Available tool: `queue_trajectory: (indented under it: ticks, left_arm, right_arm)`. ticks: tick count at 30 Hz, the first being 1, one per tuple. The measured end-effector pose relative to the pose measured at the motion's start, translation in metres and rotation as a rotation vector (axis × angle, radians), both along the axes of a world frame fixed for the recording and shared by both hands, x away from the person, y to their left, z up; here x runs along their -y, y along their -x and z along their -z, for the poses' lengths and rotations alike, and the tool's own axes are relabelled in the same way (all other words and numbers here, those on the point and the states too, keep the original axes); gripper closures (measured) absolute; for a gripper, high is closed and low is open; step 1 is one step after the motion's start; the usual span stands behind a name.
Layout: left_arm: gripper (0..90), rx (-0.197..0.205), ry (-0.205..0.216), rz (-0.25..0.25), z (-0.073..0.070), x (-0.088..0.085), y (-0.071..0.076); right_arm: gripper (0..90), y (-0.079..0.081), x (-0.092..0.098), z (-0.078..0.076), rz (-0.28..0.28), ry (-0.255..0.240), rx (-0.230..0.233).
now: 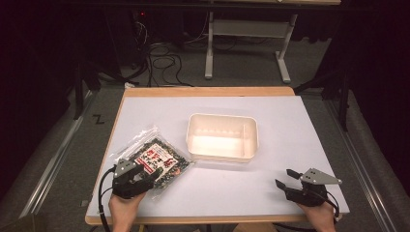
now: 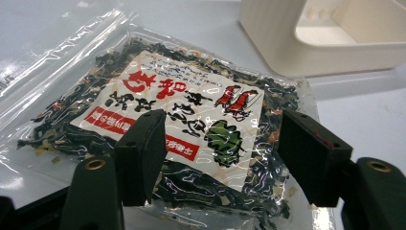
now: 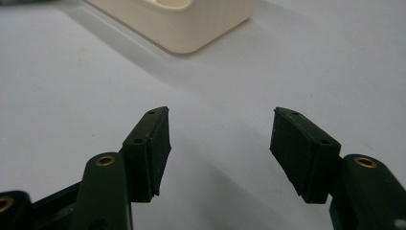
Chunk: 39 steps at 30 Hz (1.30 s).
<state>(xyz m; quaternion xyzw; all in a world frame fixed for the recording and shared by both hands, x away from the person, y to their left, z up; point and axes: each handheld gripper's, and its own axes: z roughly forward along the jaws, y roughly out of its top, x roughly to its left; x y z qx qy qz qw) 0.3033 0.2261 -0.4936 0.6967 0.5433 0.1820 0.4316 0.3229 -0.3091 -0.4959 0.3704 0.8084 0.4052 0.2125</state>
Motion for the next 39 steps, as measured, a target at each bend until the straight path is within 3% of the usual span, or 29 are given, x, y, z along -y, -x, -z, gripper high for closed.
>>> queue_trajectory:
  ticks: [8, 20, 30, 35, 39]
  left_arm:
    - [33.8, -0.008, -0.010, 0.014, 0.000, 0.001, -0.001]
    - [32.0, -0.046, 0.030, 0.022, -0.004, -0.007, -0.010]
    - [31.9, -0.039, 0.037, -0.016, -0.018, -0.047, -0.008]
    - [32.5, -0.043, 0.027, -0.060, -0.022, -0.067, -0.009]
    - [32.3, -0.047, 0.045, -0.092, -0.022, -0.078, -0.014]
  right_arm:
    - [39.1, 0.000, 0.000, 0.001, 0.002, 0.000, 0.000]
    - [38.8, 0.000, 0.000, 0.001, -0.001, 0.003, 0.005]
    - [38.7, -0.001, -0.001, 0.003, 0.001, 0.011, -0.005]
    - [38.7, -0.001, 0.000, 0.003, 0.008, 0.007, -0.007]
    - [38.7, 0.000, -0.001, 0.003, 0.005, 0.012, -0.008]
